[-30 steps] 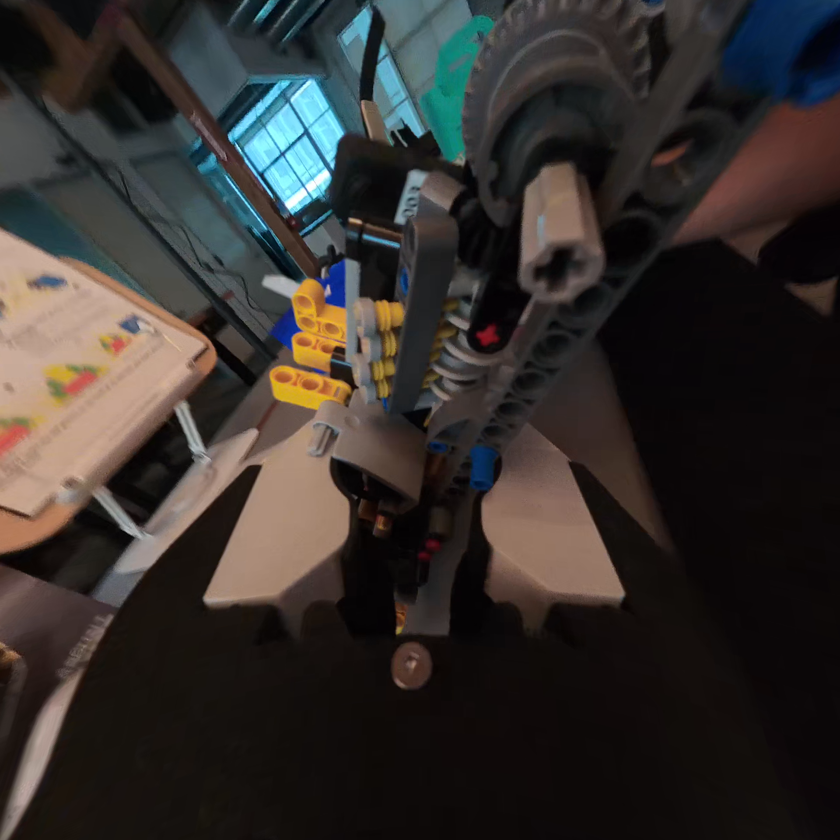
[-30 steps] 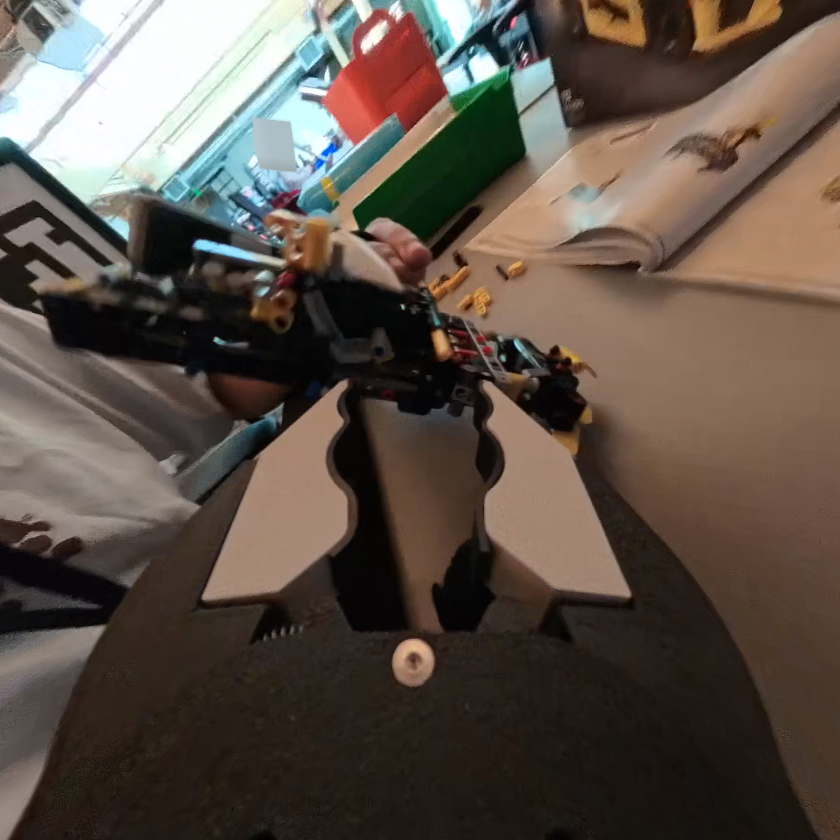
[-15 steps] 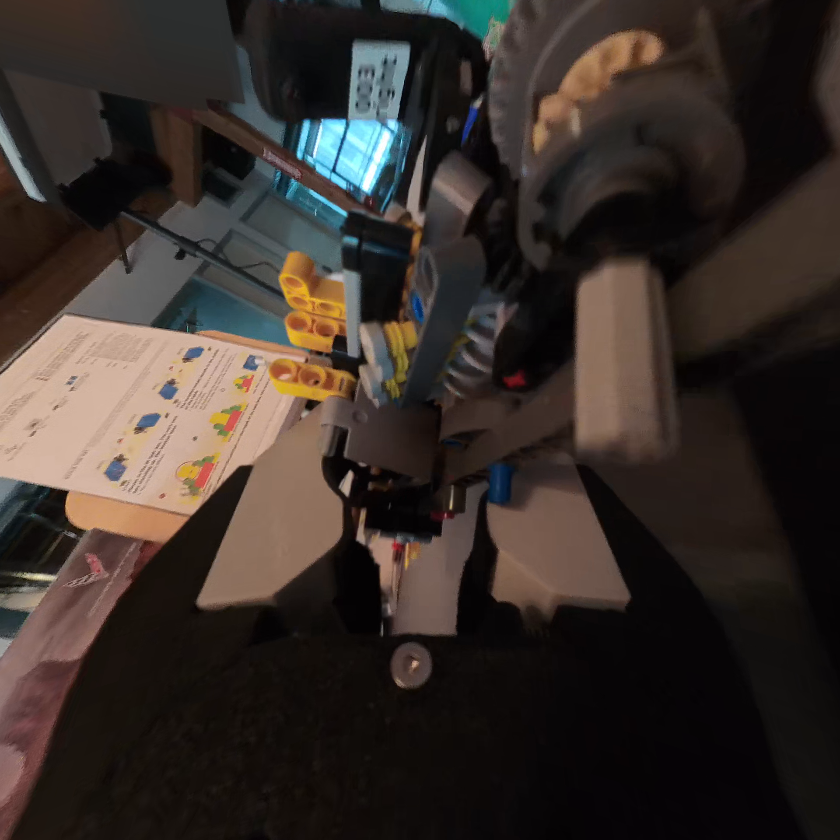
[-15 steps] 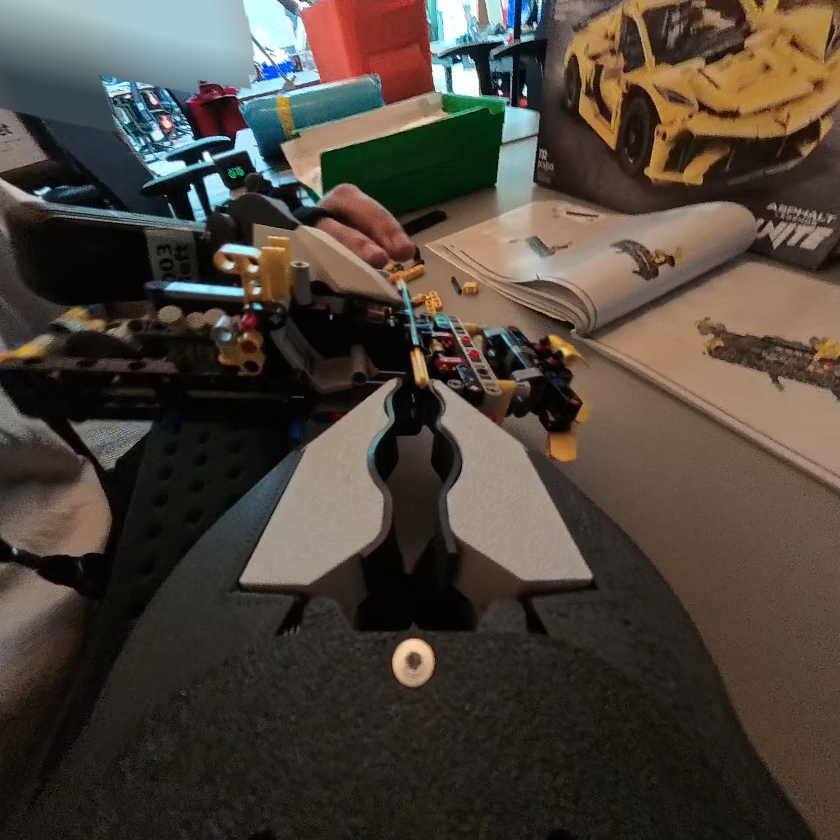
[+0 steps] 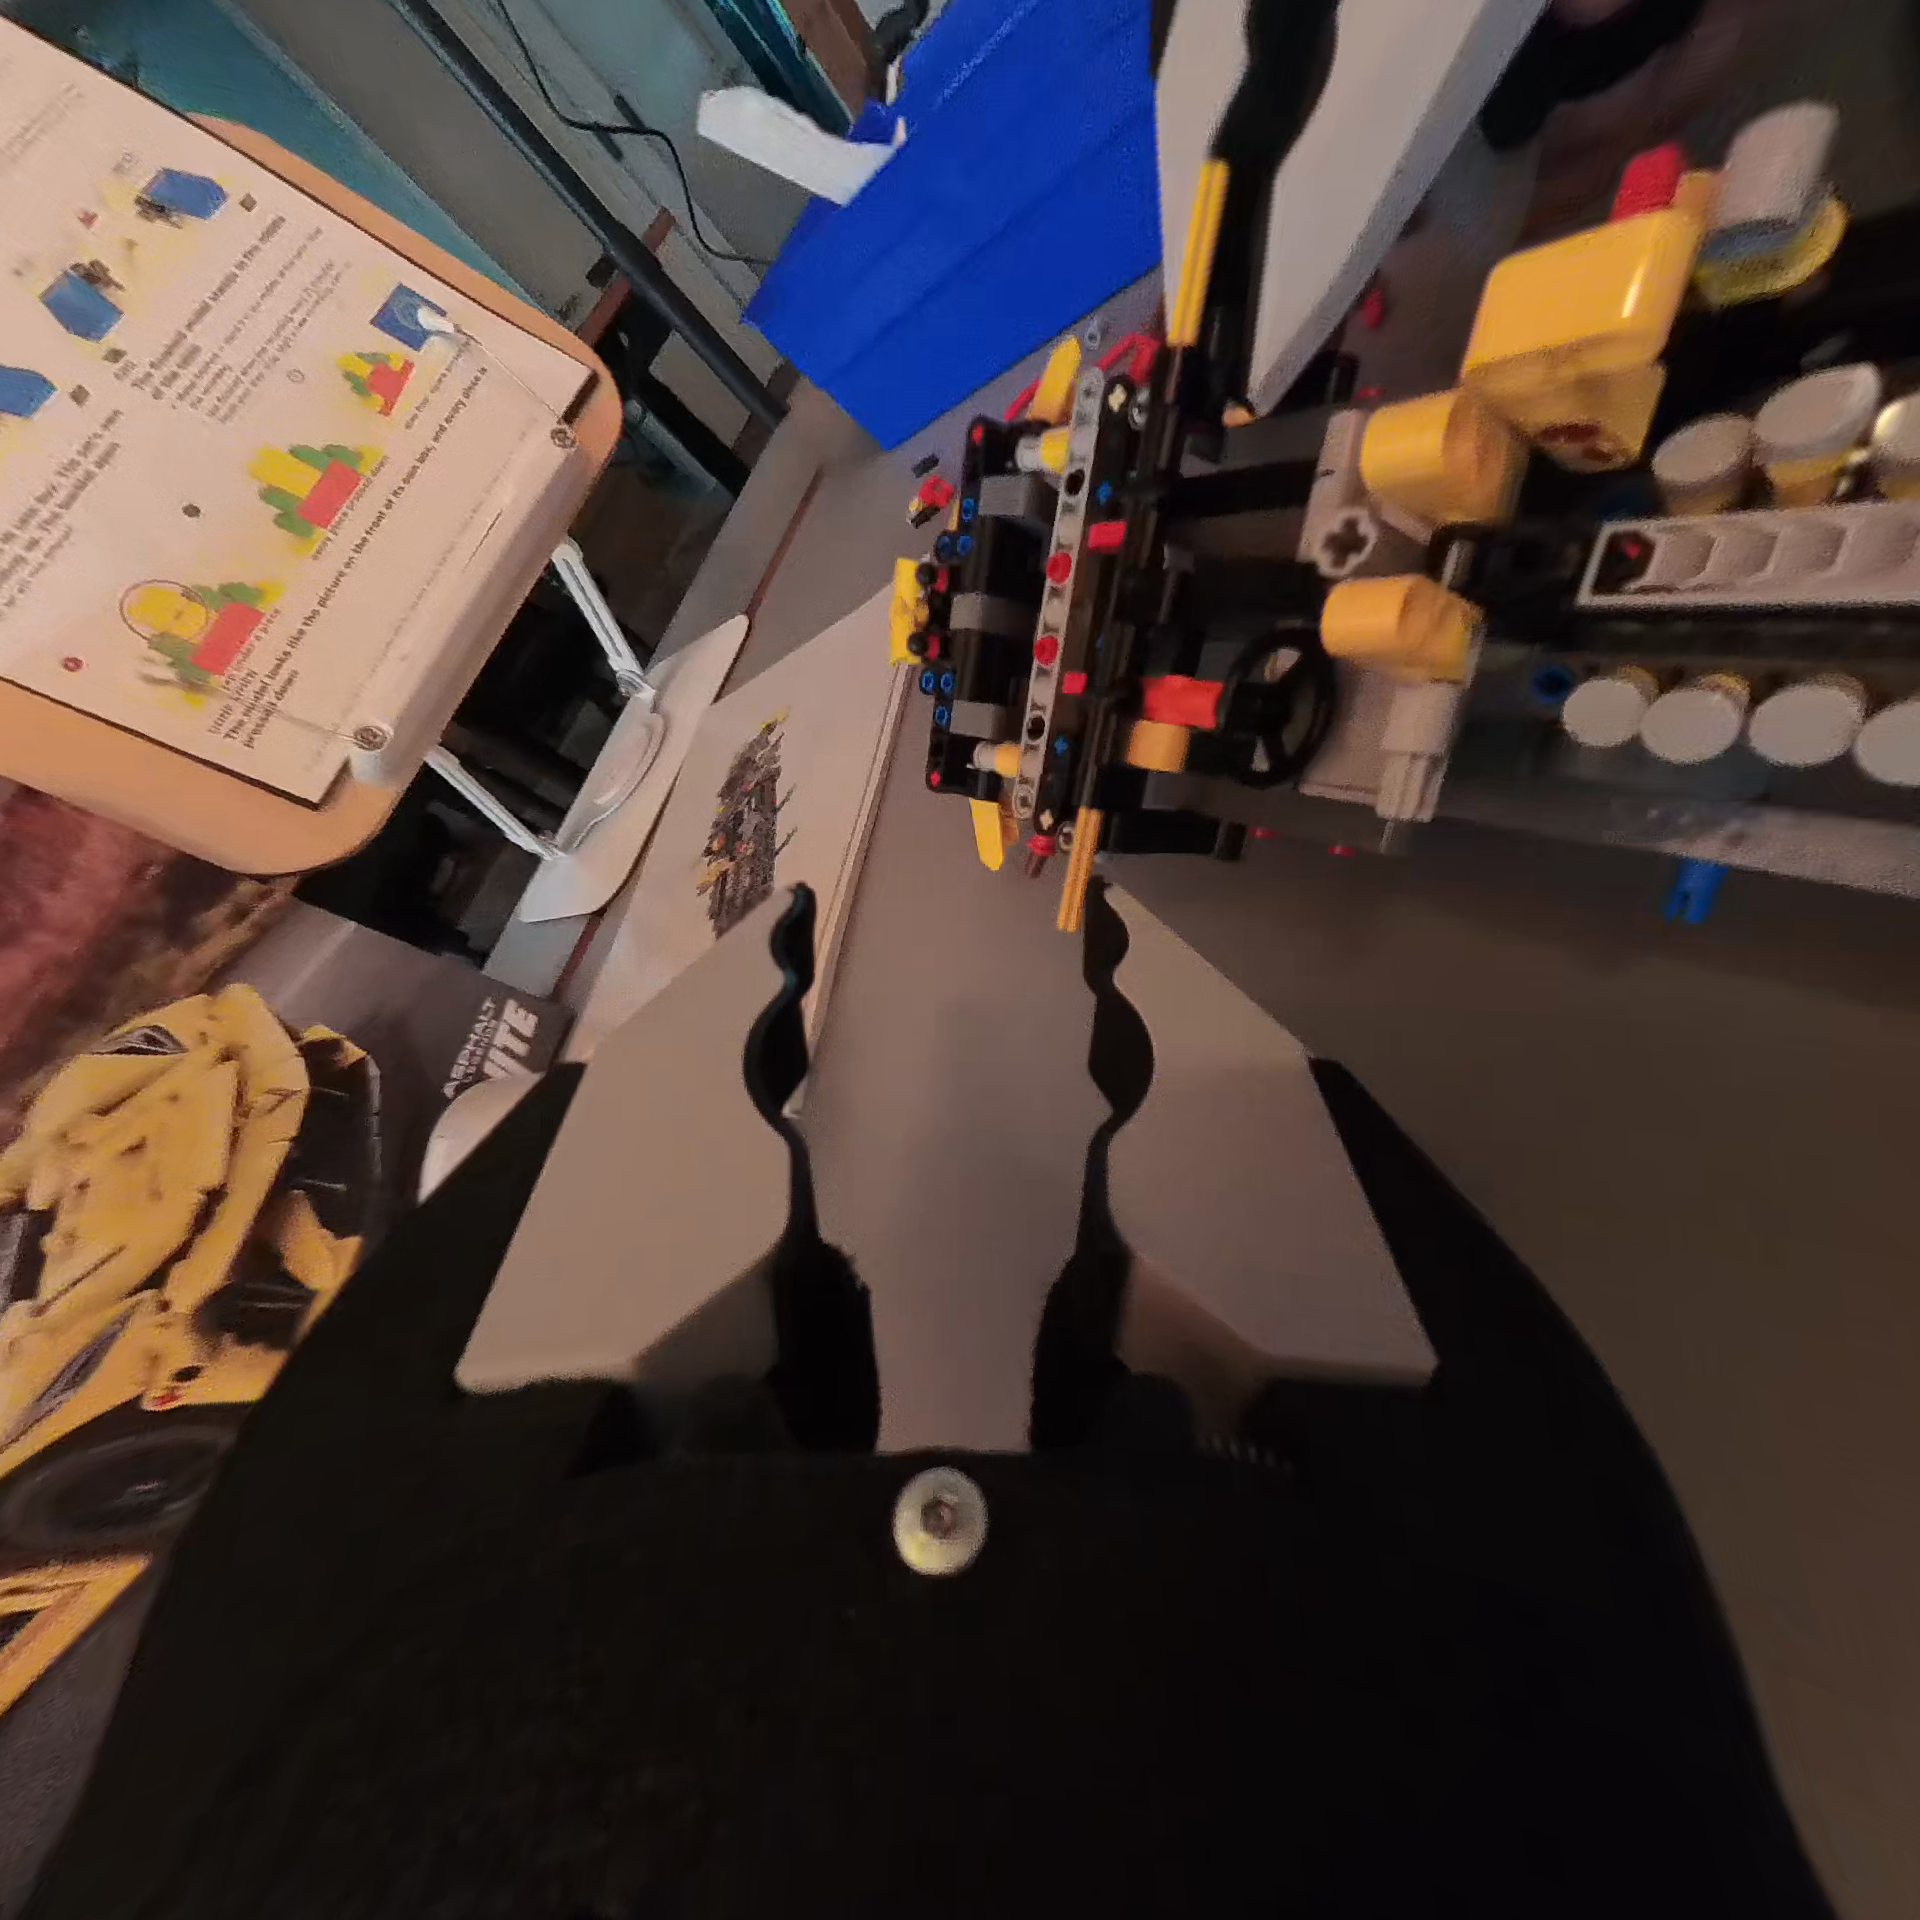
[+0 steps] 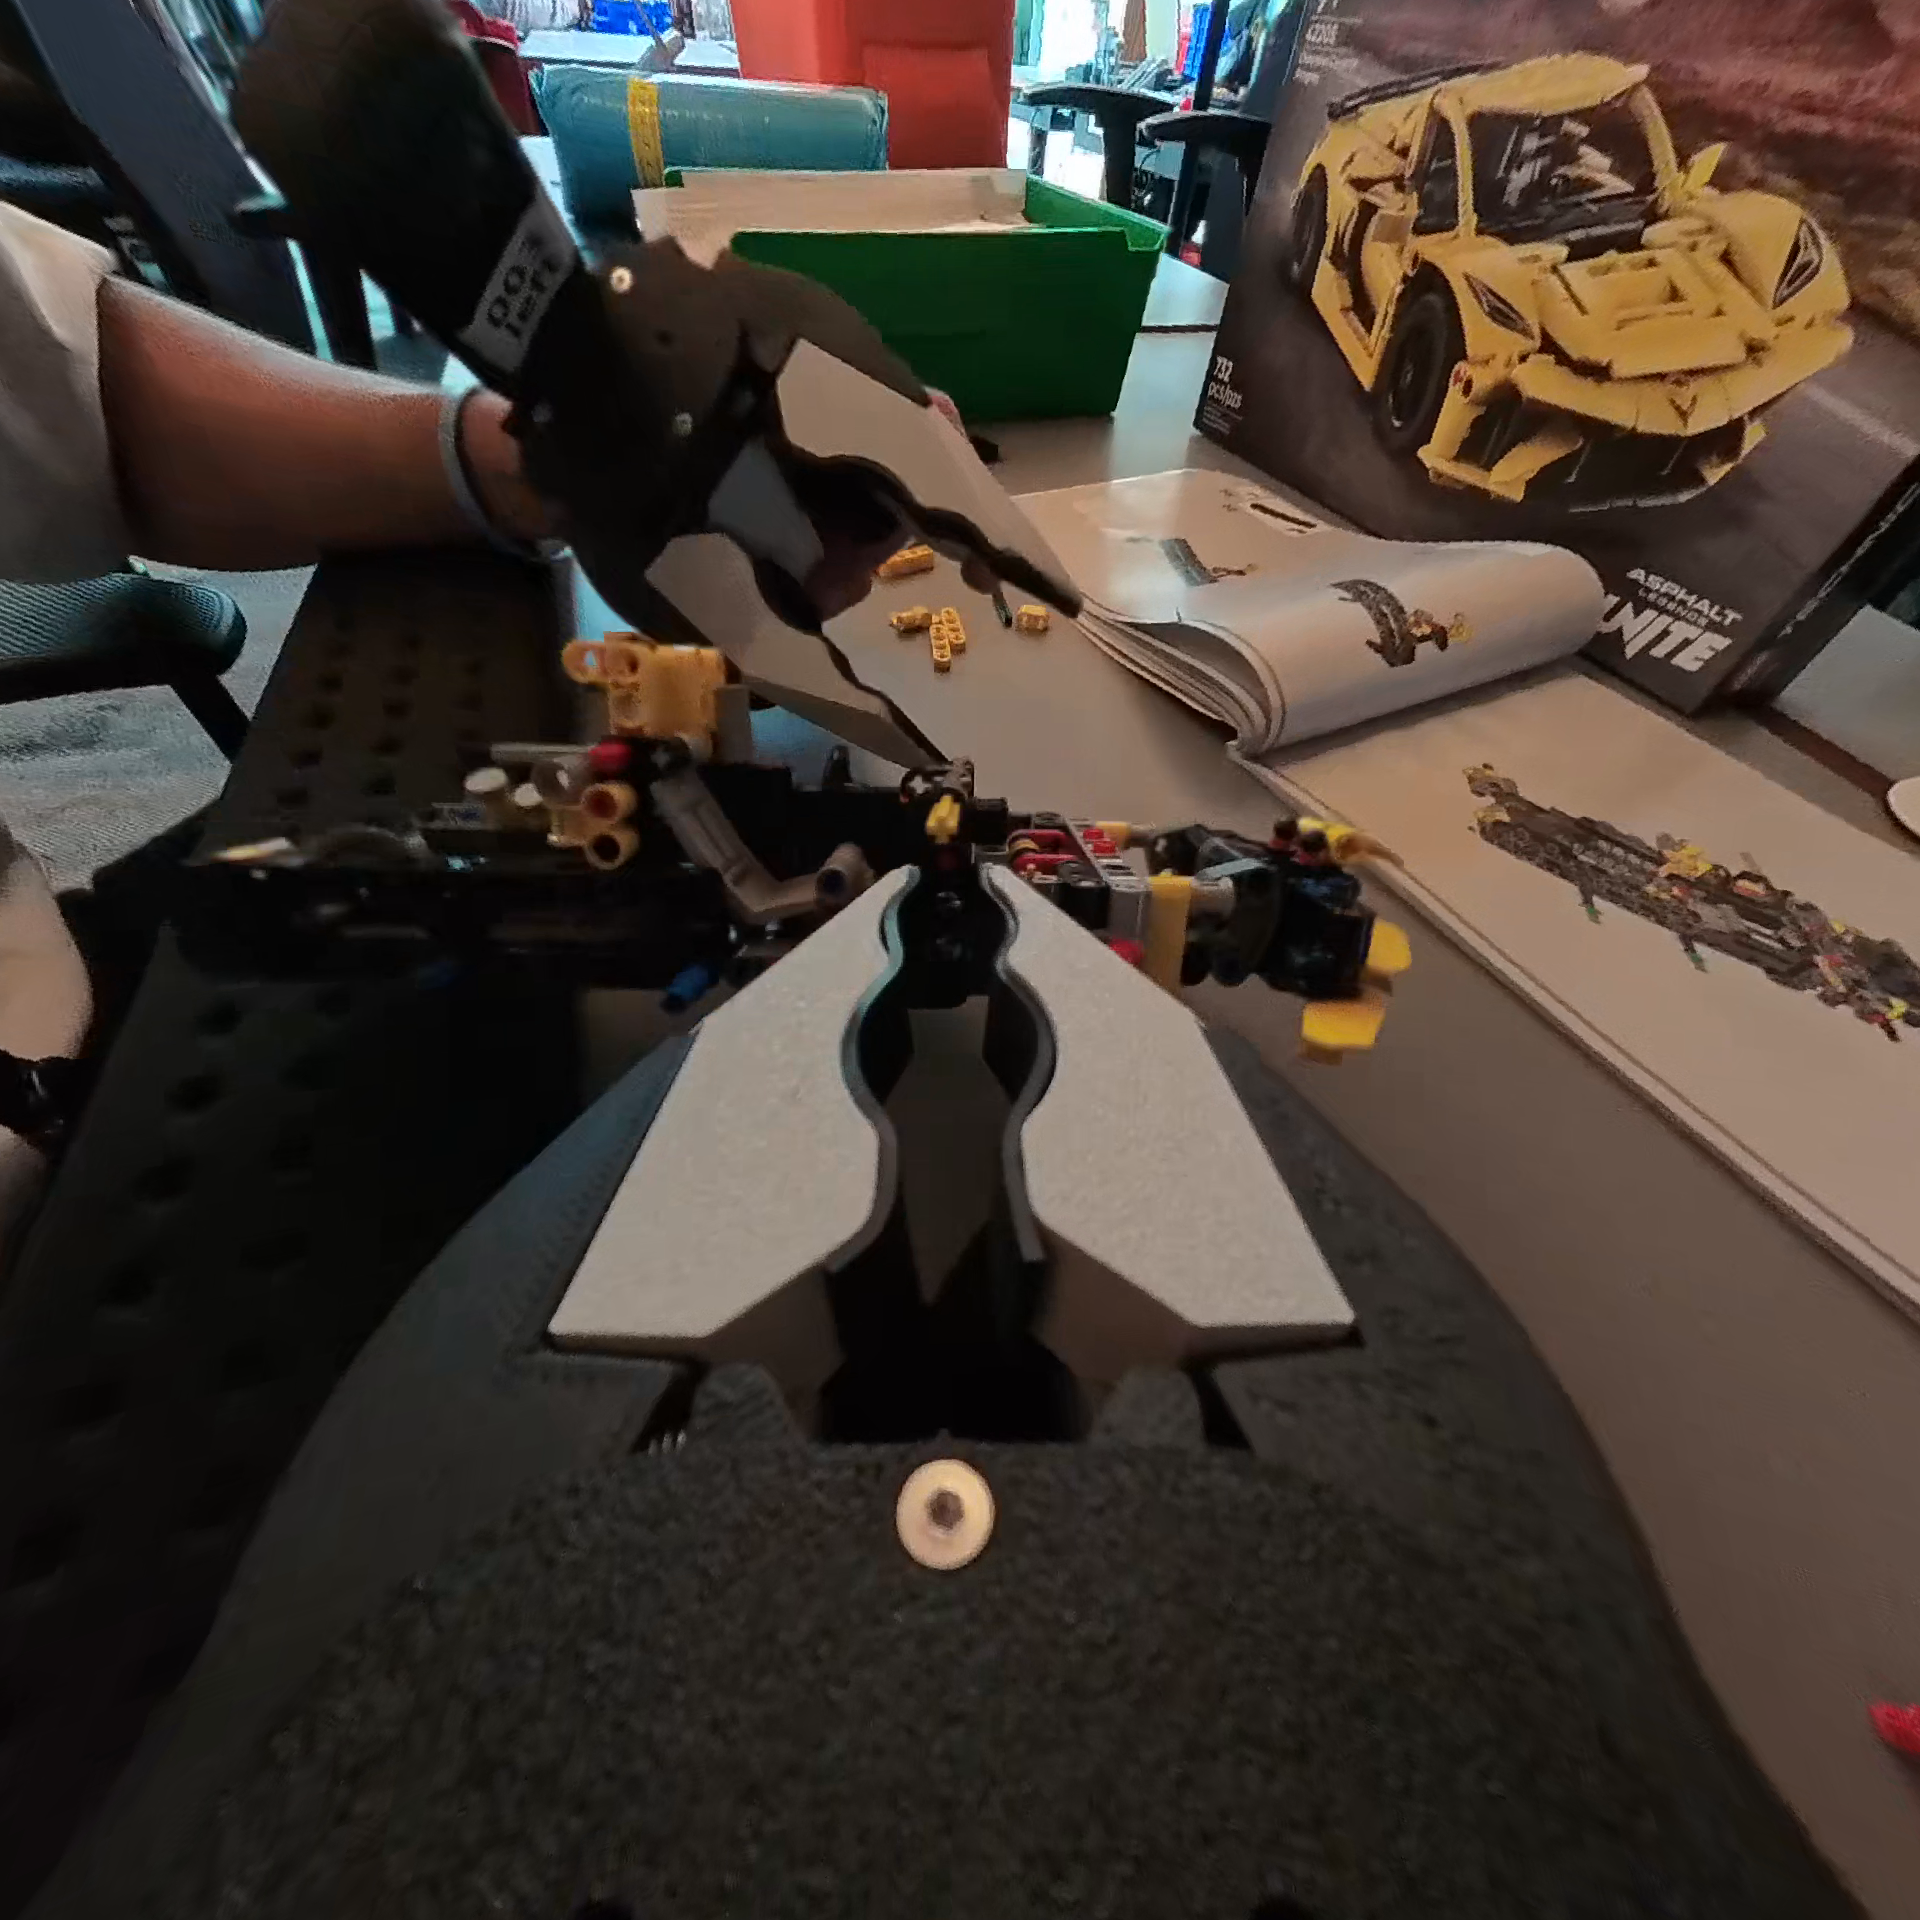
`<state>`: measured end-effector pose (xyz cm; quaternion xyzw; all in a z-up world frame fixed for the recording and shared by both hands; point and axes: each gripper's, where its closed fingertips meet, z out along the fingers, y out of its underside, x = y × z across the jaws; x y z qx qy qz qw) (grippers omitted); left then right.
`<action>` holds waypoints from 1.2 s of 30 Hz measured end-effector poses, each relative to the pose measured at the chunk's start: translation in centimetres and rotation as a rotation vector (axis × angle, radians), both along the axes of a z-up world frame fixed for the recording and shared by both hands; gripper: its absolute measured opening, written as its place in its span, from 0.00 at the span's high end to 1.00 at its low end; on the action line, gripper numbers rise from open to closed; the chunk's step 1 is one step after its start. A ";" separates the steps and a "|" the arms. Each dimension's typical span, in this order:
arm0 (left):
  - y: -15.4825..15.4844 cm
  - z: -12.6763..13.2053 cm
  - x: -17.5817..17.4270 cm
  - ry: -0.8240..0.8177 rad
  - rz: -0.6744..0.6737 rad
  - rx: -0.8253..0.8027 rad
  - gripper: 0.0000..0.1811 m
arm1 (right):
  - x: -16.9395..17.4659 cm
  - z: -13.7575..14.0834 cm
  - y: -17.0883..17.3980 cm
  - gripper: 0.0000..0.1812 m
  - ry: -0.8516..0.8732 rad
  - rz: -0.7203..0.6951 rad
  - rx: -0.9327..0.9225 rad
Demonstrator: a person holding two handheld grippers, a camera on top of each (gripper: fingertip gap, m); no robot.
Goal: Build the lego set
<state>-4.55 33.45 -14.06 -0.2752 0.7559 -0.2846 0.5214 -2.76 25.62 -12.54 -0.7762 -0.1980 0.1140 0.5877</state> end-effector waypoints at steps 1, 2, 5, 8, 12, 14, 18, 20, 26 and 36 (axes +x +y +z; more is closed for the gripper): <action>-0.1 0.0 0.0 0.011 -0.007 -0.029 0.71 | -0.1 0.1 0.0 0.96 -0.007 0.004 0.005; -0.2 -0.1 0.0 0.036 -0.014 -0.075 0.71 | -0.2 0.0 -0.1 0.96 -0.003 0.012 -0.003; -0.4 -0.4 -0.1 0.140 -0.045 -0.241 0.72 | -0.1 -0.8 -0.2 0.96 -0.025 0.019 -0.037; -0.8 0.6 -0.2 0.233 -0.107 -0.485 0.78 | 0.1 -1.6 -0.2 0.96 -0.008 0.013 -0.095; -2.3 0.5 -0.2 0.391 -0.215 -0.597 0.79 | 0.7 -3.5 0.1 0.96 -0.072 -0.028 -0.180; -2.6 -0.3 -0.1 0.448 -0.234 -0.567 0.79 | 1.0 -4.8 0.2 0.96 -0.116 -0.039 -0.243; -2.9 -1.9 0.1 0.503 -0.256 -0.482 0.84 | 1.0 -5.1 0.4 0.96 -0.115 -0.035 -0.268; -3.3 -2.2 -0.1 0.508 -0.282 -0.460 0.89 | 1.0 -5.2 0.3 0.95 -0.091 -0.040 -0.278; -2.8 -2.6 -0.4 0.496 -0.282 -0.495 0.92 | 5.1 -4.5 -1.9 0.85 0.018 -0.124 -0.328; -2.9 -2.9 -0.5 0.495 -0.340 -0.476 0.94 | 4.8 -6.2 0.1 0.96 -0.093 -0.058 -0.357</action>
